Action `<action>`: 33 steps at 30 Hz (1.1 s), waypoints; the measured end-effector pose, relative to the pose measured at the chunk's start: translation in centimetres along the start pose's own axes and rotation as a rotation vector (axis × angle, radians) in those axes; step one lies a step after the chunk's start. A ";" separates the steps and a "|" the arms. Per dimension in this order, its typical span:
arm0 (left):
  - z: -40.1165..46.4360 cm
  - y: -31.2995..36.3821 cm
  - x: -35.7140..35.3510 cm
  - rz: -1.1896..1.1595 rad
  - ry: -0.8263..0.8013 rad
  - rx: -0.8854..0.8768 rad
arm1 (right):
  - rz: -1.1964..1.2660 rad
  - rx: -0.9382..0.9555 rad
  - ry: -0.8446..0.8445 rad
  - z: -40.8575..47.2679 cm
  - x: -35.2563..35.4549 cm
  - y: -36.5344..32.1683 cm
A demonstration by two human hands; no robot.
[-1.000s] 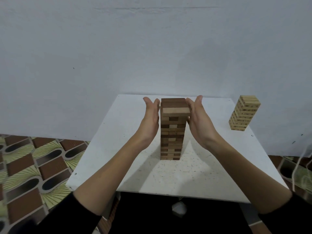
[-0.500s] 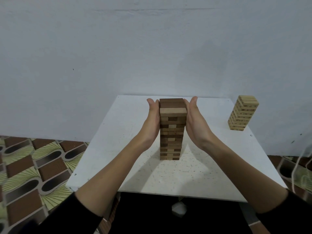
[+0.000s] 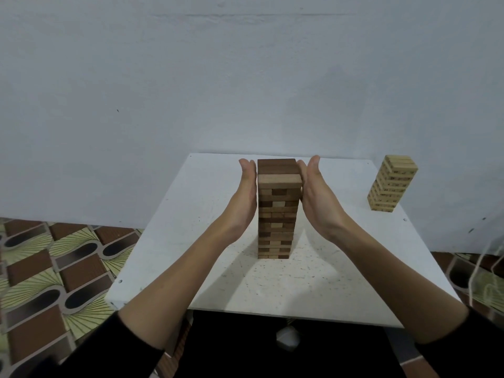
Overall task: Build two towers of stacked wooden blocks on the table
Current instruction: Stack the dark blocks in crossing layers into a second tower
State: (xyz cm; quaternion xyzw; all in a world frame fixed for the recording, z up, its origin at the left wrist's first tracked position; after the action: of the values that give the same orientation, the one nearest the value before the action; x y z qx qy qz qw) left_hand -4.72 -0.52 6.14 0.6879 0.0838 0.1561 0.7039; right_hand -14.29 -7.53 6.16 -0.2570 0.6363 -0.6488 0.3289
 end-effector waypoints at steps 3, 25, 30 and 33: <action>0.3 -0.1 1.4 0.137 -0.044 -0.065 | -0.130 0.042 -0.001 0.5 1.6 -0.5; 2.7 0.6 3.4 0.318 -0.064 -0.156 | -0.405 0.108 -0.162 2.4 2.6 -2.3; 2.6 0.5 3.3 0.319 -0.034 -0.136 | -0.394 0.097 -0.158 2.4 2.8 -2.1; 2.7 0.3 3.4 0.304 -0.030 -0.130 | -0.380 0.087 -0.148 2.4 2.7 -2.1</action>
State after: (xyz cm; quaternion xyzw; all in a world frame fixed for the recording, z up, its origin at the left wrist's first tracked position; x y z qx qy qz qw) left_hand -0.65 -1.97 6.85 0.6478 -0.0419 0.2555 0.7165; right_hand -14.50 -11.19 8.13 -0.4049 0.5219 -0.7053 0.2573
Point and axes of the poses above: each hand's wrist, its own z-axis towards the middle knuckle, its own x-axis out of the back of the hand, y = z × x, the point moved 5 cm from there along z, towards the middle knuckle, and after that the axes turned 7 degrees about z, right-handed, at the moved point
